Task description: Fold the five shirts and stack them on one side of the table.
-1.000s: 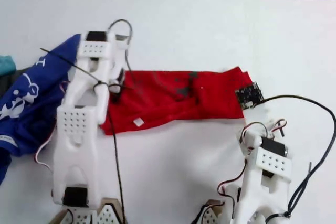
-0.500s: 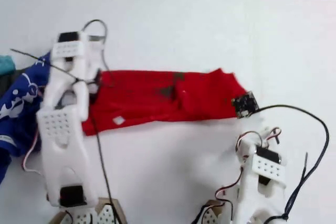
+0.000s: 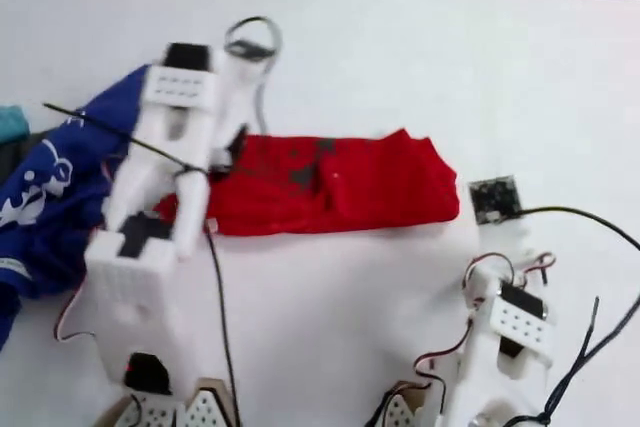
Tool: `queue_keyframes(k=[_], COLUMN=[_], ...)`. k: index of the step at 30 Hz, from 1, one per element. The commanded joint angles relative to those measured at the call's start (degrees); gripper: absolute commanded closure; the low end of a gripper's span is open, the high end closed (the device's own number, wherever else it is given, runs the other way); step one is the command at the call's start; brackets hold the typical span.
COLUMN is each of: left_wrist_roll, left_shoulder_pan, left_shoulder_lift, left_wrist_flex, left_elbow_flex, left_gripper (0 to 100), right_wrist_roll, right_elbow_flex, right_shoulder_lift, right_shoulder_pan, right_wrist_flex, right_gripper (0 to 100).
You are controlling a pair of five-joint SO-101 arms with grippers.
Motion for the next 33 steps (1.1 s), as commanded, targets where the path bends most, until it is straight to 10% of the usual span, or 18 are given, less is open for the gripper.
queue_keyframes(k=[1,12,33], left_wrist_roll=[0.18,0.0,0.09], left_shoulder_pan=[6.95,21.1,31.12], left_shoulder_lift=[-6.33,-3.08,20.13], left_wrist_flex=[0.79,-2.46,-7.21], left_elbow_flex=[-6.73,-23.96,-40.4], left_gripper=[98,98,97], right_wrist_roll=[-0.53,-2.64,-2.9], right_elbow_flex=[-0.53,-0.7,-0.7], right_shoulder_lift=[-1.45,-1.8,-1.45], right_shoulder_pan=[4.35,18.42,18.77], right_wrist_flex=[-0.4,-0.75,-0.84], right_gripper=[76.2,76.3,76.3])
